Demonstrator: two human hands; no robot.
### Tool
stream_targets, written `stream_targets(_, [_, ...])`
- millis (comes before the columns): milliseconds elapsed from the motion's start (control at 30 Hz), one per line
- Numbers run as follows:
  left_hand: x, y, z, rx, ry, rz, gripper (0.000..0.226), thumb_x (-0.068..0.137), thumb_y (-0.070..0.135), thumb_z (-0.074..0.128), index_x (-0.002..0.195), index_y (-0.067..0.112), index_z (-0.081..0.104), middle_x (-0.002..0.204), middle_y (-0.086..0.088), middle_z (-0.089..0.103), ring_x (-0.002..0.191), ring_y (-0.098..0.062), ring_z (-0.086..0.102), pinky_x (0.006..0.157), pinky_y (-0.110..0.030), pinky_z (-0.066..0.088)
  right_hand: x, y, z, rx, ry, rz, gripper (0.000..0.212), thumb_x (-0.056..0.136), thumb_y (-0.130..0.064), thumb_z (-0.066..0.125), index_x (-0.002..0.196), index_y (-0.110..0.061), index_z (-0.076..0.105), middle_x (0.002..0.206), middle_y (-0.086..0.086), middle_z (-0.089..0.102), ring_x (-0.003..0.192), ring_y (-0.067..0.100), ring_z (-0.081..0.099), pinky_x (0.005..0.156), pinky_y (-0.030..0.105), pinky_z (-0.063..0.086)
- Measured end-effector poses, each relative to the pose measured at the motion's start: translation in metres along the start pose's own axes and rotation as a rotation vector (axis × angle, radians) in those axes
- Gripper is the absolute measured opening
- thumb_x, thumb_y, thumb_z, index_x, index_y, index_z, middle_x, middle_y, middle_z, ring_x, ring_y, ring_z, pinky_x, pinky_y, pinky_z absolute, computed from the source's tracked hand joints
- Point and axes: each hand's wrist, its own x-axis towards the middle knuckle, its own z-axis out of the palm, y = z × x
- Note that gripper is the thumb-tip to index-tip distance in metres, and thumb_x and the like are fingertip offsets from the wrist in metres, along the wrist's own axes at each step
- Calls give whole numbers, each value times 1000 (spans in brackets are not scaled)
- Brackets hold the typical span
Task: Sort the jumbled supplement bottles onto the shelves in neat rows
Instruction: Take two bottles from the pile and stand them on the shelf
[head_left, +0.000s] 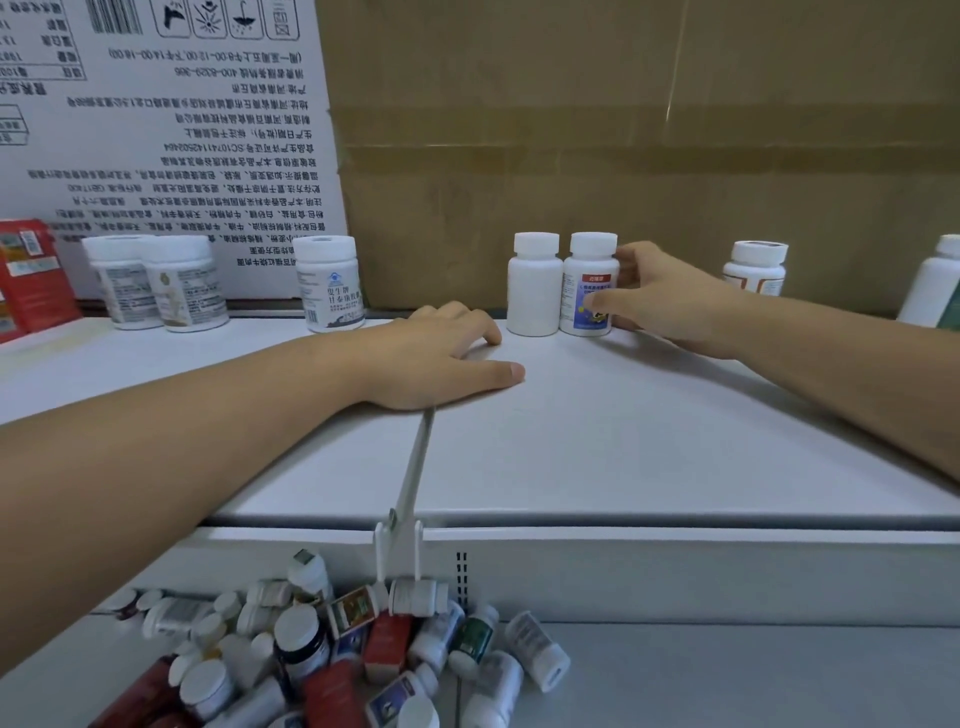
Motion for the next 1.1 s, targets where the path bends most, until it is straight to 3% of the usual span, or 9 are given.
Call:
stream_targets(133, [-2, 0, -10, 71, 9, -1, 58, 90, 66, 40, 133, 28, 47, 133, 4, 47, 124, -19, 45, 106, -38, 37, -24, -18, -10, -418, 22, 182, 65, 88, -39, 64, 138, -8, 35, 114, 5, 55, 104, 25, 51, 83, 34, 43])
stream_targets(267, [-23, -6, -30, 132, 23, -36, 49, 92, 60, 47, 129, 28, 53, 126, 9, 57, 114, -15, 53, 98, -32, 43, -60, -34, -11, -593, -64, 206, 34, 87, -36, 61, 104, -7, 60, 108, 13, 63, 88, 27, 56, 75, 31, 42])
stream_targets(400, [-64, -21, -44, 211, 29, -42, 44, 94, 56, 48, 128, 30, 53, 122, 10, 58, 111, -15, 55, 96, -32, 44, -113, -59, 3, -598, -37, 123, 37, 89, -35, 63, 123, -21, 63, 124, 1, 62, 110, 24, 59, 92, 30, 46])
stream_targets(500, [-105, -38, -49, 274, 66, -23, 43, 91, 59, 48, 126, 34, 54, 121, 11, 59, 108, -14, 55, 98, -37, 46, -151, -84, 30, -588, -8, 10, 35, 90, -35, 62, 124, -28, 61, 128, -3, 57, 114, 19, 55, 92, 26, 40])
stream_targets(667, [-199, -71, -56, 240, 165, 18, 40, 91, 54, 50, 124, 32, 57, 113, 11, 59, 106, -15, 57, 93, -33, 46, -209, -136, 89, -541, 33, -125, 32, 89, -37, 60, 121, -34, 61, 123, -9, 58, 113, 12, 55, 85, 26, 38])
stream_targets(833, [-308, -127, -50, 324, 249, -13, 46, 86, 54, 51, 122, 26, 59, 116, 3, 63, 104, -19, 59, 88, -35, 47, -258, -180, 162, -589, 66, -258, 41, 89, -38, 59, 129, -30, 55, 132, -5, 55, 117, 16, 52, 87, 28, 39])
stream_targets(967, [-381, -166, -31, 338, 264, -99, 46, 89, 52, 52, 125, 25, 58, 122, 0, 62, 99, -22, 57, 87, -35, 46, -288, -197, 221, -560, 54, -303, 43, 90, -39, 59, 131, -29, 53, 134, 2, 53, 110, 19, 52, 87, 32, 40])
stream_targets(1100, [-446, -211, 10, 275, 212, -248, 45, 90, 53, 51, 127, 28, 55, 125, 4, 60, 113, -20, 56, 94, -36, 46, -304, -192, 289, -518, -11, -314, 44, 89, -41, 57, 132, -29, 51, 132, 4, 53, 121, 24, 47, 97, 41, 42])
